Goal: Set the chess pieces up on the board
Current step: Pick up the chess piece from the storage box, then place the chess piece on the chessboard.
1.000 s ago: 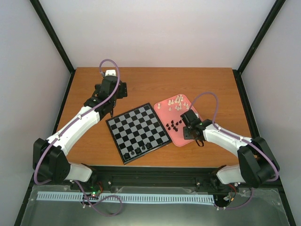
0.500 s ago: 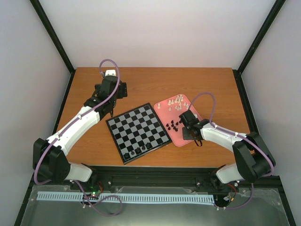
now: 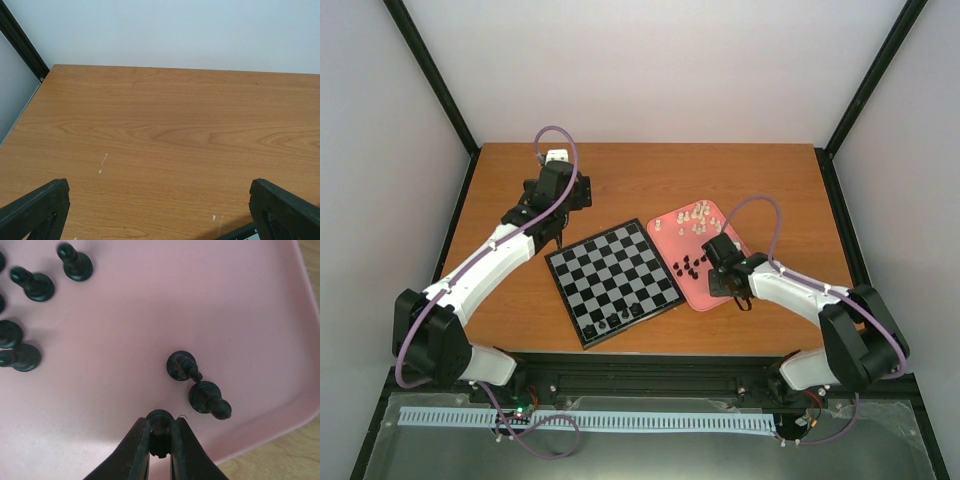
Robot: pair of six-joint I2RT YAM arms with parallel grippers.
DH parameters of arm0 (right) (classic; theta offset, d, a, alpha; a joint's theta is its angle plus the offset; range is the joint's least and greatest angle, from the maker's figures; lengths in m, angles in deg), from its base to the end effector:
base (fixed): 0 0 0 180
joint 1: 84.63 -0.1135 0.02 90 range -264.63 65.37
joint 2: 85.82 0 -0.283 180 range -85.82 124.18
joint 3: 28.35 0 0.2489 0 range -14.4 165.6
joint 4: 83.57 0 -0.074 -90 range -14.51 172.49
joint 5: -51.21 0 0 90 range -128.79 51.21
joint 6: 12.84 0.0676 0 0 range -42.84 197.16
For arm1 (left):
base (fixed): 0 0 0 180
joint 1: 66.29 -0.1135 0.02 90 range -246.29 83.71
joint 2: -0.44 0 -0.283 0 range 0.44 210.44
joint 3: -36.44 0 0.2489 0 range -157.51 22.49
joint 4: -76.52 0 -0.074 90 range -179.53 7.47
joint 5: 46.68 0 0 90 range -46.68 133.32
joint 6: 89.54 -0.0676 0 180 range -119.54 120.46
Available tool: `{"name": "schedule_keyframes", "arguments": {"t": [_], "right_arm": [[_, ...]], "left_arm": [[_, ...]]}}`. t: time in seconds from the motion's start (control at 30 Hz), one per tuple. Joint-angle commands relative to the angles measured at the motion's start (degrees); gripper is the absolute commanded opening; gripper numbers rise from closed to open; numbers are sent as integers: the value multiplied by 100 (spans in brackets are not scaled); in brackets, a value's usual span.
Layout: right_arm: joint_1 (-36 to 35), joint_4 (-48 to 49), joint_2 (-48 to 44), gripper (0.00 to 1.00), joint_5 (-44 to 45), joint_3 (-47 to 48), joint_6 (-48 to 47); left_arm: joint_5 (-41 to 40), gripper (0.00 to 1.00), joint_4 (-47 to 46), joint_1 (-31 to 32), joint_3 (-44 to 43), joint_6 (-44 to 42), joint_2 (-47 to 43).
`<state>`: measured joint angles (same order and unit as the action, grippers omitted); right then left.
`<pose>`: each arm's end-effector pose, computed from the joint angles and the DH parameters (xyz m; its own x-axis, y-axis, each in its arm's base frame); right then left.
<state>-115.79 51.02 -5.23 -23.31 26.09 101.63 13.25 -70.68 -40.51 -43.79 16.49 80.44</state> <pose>0.2157 0.1093 0.1510 -0.9155 -0.0871 -0.3928 -0.0519 0.9937 -0.0994 0.3132 -0.1136 0.3219 -0.4648 -0.0409 -0.8845 -0.1376 0.9901 0.0265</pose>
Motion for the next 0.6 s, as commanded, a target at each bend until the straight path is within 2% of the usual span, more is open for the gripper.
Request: {"name": "schedule_keyframes", "arguments": {"t": [0.0, 0.2, 0.37, 0.57], "right_arm": [[1, -225, -485, 9, -68, 313, 3], [-419, -528, -749, 9, -139, 873, -30], [-1027, -494, -279, 9, -2, 1342, -15], [-1301, -349, 244, 9, -206, 1694, -137]], "left_arm": [[-73, 100, -112, 50, -263, -65, -57], [-45, 100, -95, 50, -271, -42, -79], [-26, 100, -93, 54, -254, -26, -146], [-52, 100, -87, 50, -233, -39, -197]]}}
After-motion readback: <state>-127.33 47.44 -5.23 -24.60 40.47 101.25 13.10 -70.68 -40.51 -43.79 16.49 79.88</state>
